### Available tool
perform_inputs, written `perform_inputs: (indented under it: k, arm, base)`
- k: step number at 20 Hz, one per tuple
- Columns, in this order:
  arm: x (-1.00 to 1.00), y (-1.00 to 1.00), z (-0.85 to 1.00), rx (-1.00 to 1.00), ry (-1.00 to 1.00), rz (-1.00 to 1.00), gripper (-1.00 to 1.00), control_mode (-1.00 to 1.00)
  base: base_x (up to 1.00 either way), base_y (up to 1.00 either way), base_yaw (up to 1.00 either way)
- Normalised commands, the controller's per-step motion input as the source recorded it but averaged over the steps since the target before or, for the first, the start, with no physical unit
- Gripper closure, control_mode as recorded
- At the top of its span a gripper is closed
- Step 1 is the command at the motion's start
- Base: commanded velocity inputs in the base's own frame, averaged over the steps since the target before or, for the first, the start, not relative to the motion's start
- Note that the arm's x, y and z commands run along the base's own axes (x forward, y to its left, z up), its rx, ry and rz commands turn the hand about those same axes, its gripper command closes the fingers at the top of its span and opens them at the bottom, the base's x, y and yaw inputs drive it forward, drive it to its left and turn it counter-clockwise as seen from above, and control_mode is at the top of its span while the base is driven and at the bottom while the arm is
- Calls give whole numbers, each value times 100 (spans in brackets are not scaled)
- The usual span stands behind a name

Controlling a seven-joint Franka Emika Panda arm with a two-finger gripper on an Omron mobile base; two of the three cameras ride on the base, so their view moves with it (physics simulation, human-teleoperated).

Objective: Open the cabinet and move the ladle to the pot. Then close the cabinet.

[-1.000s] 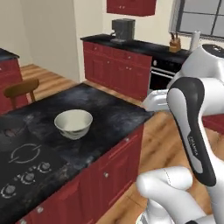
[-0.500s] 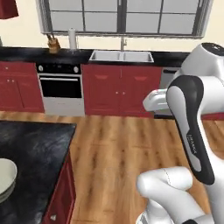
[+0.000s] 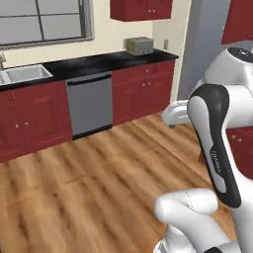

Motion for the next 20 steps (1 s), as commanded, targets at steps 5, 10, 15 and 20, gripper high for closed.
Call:
perform_inputs:
  k: [5, 10, 15, 20]
  arm:
    - [0, 0, 0, 0, 0, 0, -100, 100]
    - [0, 0, 0, 0, 0, 0, -100, 100]
    - [0, 0, 0, 0, 0, 0, -100, 100]
    - [0, 0, 0, 0, 0, 0, -100, 100]
  base:
    - [0, -23, -94]
    - [15, -8, -91]
    - [66, 14, -78]
    - [100, 74, -44]
